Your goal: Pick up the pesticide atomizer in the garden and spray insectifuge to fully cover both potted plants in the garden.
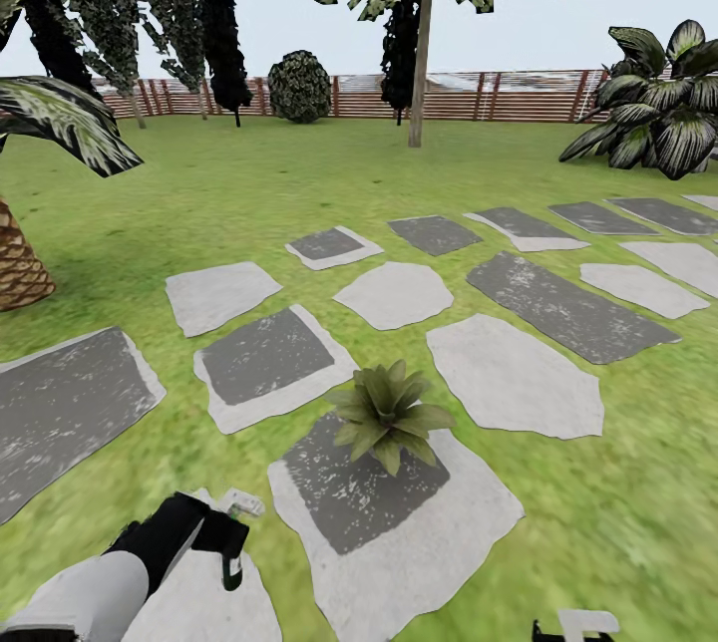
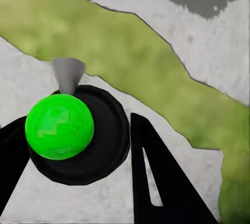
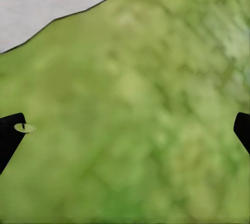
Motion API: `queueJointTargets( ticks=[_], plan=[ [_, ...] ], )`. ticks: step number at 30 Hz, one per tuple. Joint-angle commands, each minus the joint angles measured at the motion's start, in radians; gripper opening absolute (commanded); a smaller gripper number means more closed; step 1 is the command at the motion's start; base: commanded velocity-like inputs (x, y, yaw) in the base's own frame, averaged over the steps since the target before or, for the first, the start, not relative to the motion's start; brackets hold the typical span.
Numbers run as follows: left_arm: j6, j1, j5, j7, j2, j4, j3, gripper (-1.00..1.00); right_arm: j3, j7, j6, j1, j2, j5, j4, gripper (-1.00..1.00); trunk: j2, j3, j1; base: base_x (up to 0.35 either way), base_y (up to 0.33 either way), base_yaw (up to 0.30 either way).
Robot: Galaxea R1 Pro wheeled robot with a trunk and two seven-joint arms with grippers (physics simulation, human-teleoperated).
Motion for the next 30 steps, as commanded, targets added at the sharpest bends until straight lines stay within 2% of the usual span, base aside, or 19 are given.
queueJointTargets(
  ticks=[1, 3, 5, 7, 9, 12, 14, 19, 22, 25, 27, 30],
  plan=[
    [0.049, -0.002, -0.008, -0.005, -0.024, -0.004, -0.006, -1.00, -0.001, -0.006, -0.001, -0.001, 0.002, 0.009, 0.001, 1.00, 0.000, -0.001, 0.000, 0.000, 0.000, 0.000],
    [0.077, -0.013, -0.013, -0.006, -0.048, -0.004, -0.007, -1.00, -0.001, -0.006, -0.001, -0.001, 0.001, 0.009, 0.000, 1.00, 0.000, -0.001, 0.000, 0.000, 0.000, 0.000],
    [0.097, -0.036, -0.020, -0.007, -0.056, -0.003, -0.008, -1.00, -0.001, -0.007, -0.001, -0.001, 0.001, 0.009, 0.000, 1.00, 0.000, -0.001, 0.000, 0.000, 0.000, -0.024],
    [0.147, -0.064, -0.022, -0.009, -0.057, -0.003, -0.009, -1.00, -0.001, -0.007, -0.001, -0.001, 0.001, 0.008, 0.000, 1.00, 0.000, 0.000, 0.000, 0.000, 0.000, -0.162],
    [0.204, -0.079, -0.023, -0.037, -0.055, -0.003, -0.013, -1.00, -0.001, -0.008, -0.001, -0.001, 0.002, 0.007, -0.001, 1.00, 0.000, 0.002, 0.000, 0.000, 0.000, -0.225],
    [0.224, -0.073, -0.026, -0.125, -0.045, -0.003, -0.066, -1.00, -0.001, -0.008, -0.001, -0.001, 0.003, 0.007, 0.000, 1.00, 0.000, 0.005, 0.000, 0.000, 0.000, -0.254],
    [0.229, -0.077, -0.028, -0.156, -0.042, -0.002, -0.103, -1.00, -0.001, -0.008, -0.001, -0.001, 0.003, 0.007, 0.000, 1.00, 0.000, 0.006, 0.000, 0.000, 0.000, -0.263],
    [0.259, -0.085, -0.035, -0.166, -0.046, -0.004, -0.118, -1.00, -0.001, -0.008, -0.001, -0.001, 0.003, 0.007, 0.000, 1.00, 0.000, 0.011, 0.000, 0.000, 0.000, -0.265],
    [0.332, -0.089, -0.037, -0.166, -0.046, -0.034, -0.120, -1.00, -0.001, -0.008, -0.001, -0.001, 0.003, 0.007, 0.000, 1.00, 0.000, 0.013, 0.000, 0.000, 0.000, -0.265],
    [0.403, -0.090, -0.077, -0.166, -0.046, -0.111, -0.121, -1.00, -0.001, -0.008, -0.001, -0.001, 0.003, 0.007, 0.000, 1.00, 0.000, 0.014, 0.000, 0.029, 0.000, -0.185],
    [0.419, -0.090, -0.107, -0.167, -0.046, -0.128, -0.120, -1.00, -0.001, -0.008, -0.001, -0.001, 0.003, 0.007, 0.000, 1.00, 0.000, 0.014, 0.000, 0.169, 0.018, -0.041],
    [0.426, -0.091, -0.123, -0.170, -0.044, -0.137, -0.118, -1.00, -0.001, -0.008, -0.001, -0.001, 0.003, 0.008, 0.000, 1.00, 0.000, 0.014, 0.000, 0.281, 0.067, -0.012]
  ],
)
